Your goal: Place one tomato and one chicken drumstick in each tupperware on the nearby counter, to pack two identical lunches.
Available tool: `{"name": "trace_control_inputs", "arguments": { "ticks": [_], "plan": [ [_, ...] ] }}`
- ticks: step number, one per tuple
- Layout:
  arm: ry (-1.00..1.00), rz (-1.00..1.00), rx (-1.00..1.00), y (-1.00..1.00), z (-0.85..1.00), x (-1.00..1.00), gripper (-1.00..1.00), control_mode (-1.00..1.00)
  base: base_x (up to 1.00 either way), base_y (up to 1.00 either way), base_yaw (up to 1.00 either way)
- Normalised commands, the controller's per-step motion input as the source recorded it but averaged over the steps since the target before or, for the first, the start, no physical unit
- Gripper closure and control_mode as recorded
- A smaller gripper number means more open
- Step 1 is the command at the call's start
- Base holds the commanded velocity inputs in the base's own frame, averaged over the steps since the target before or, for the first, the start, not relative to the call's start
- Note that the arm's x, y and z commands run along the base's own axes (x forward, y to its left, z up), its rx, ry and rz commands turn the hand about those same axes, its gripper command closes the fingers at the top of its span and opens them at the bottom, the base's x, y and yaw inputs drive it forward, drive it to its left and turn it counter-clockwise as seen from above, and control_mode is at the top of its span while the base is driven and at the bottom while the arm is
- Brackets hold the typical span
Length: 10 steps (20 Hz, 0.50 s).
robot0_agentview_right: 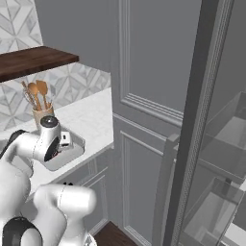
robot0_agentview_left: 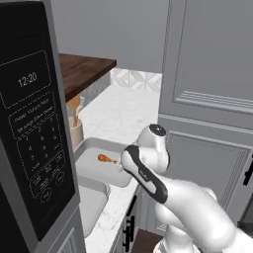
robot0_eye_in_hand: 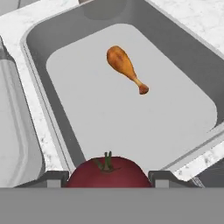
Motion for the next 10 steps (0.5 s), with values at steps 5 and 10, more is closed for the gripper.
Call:
{"name": "trace_control_inputs", "arguments": {
  "ticks": [5,10],
  "plan": [
    [0.22,0.04,0.0,0.54,-0.18,0.93,1.0,-1.0,0.0,0.0,0.0],
    [0.18,0.03,-0.01,0.5,-0.2,0.81,1.0,-1.0,0.0,0.0,0.0]
  ]
}}
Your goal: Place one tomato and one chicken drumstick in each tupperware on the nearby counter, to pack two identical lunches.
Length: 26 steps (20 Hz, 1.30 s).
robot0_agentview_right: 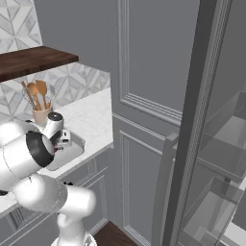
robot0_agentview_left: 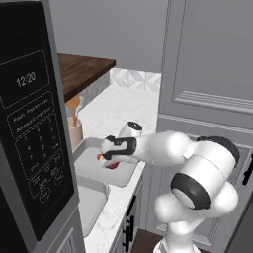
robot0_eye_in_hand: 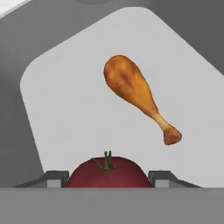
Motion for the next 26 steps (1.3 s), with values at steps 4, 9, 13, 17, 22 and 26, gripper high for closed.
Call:
{"name": "trace_control_inputs", "arguments": {
  "ticks": [4,9,13,17,22,26],
  "plan": [
    [0.05,0.05,-0.1,0.56,-0.46,0.55,-1.0,-1.0,0.0,0.0,0.0],
    [-0.06,0.0,-0.05,0.13,0.31,0.0,-1.0,-1.0,0.0,0.0,0.0],
    [-0.09,-0.01,0.0,-0.23,0.84,-0.15,-1.0,-1.0,0.0,0.0,0.0],
    [-0.06,-0.03,0.0,-0.52,0.41,-0.44,-1.0,-1.0,0.0,0.0,0.0],
    [-0.09,-0.06,0.0,-0.7,0.39,-0.91,-1.0,-1.0,0.0,0.0,0.0],
    [-0.09,-0.11,0.0,-0.66,0.94,-0.99,-1.0,-1.0,0.0,0.0,0.0]
  ]
}}
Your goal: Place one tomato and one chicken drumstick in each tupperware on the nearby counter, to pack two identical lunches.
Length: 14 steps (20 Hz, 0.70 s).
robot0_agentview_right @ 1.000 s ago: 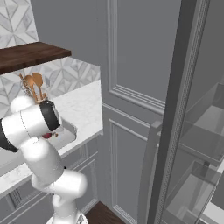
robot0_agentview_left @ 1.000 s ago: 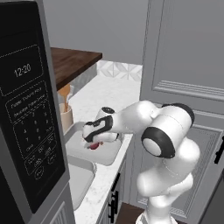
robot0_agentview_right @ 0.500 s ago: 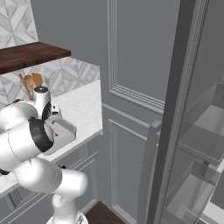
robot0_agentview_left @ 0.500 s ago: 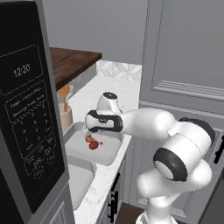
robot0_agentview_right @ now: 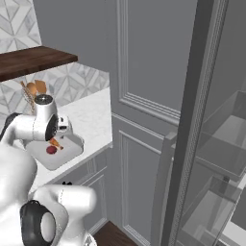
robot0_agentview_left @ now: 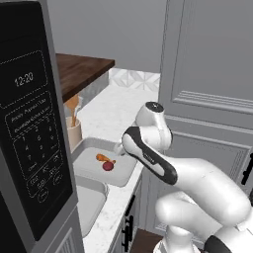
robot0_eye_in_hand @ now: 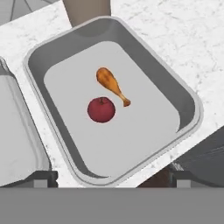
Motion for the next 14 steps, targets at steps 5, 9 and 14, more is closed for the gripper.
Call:
{"name": "trace_control_inputs", "arguments": {
  "ticks": [5,9,14],
  "plan": [
    [-0.09,-0.14,0.0,-0.63,1.0,-1.0,-1.0,-1.0,0.0,0.0,0.0],
    [-0.03,-0.17,0.0,-0.75,0.78,-0.94,-1.0,-1.0,0.0,0.0,0.0],
    [0.0,-0.19,0.0,-0.8,0.17,-0.85,-1.0,-1.0,0.0,0.0,0.0]
  ]
}}
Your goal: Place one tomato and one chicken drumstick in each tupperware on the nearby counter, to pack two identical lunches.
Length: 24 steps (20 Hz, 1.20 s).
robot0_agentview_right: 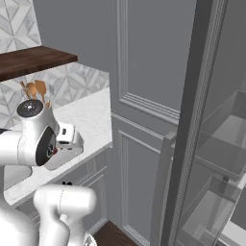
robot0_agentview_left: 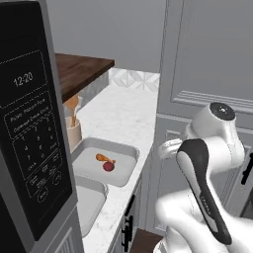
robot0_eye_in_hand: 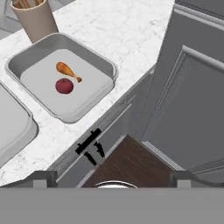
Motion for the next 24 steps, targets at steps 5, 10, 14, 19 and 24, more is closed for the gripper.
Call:
{"name": "trace_control_inputs", "arguments": {
  "ticks": [5,10,14,19,24],
  "plan": [
    [0.0,-0.19,0.0,-0.68,0.0,-0.86,-1.0,-1.0,0.0,0.0,0.0],
    [0.0,0.0,0.0,0.0,0.0,0.0,-1.0,1.0,-1.0,-0.28,-0.17],
    [0.0,0.0,0.0,0.0,0.0,0.0,-1.0,1.0,-1.0,0.19,-0.06],
    [0.0,0.0,0.0,0.0,0.0,0.0,-1.0,1.0,-1.0,0.38,0.0],
    [0.0,0.0,0.0,0.0,0.0,0.0,-1.0,1.0,-0.95,-0.57,-0.19]
  ]
}}
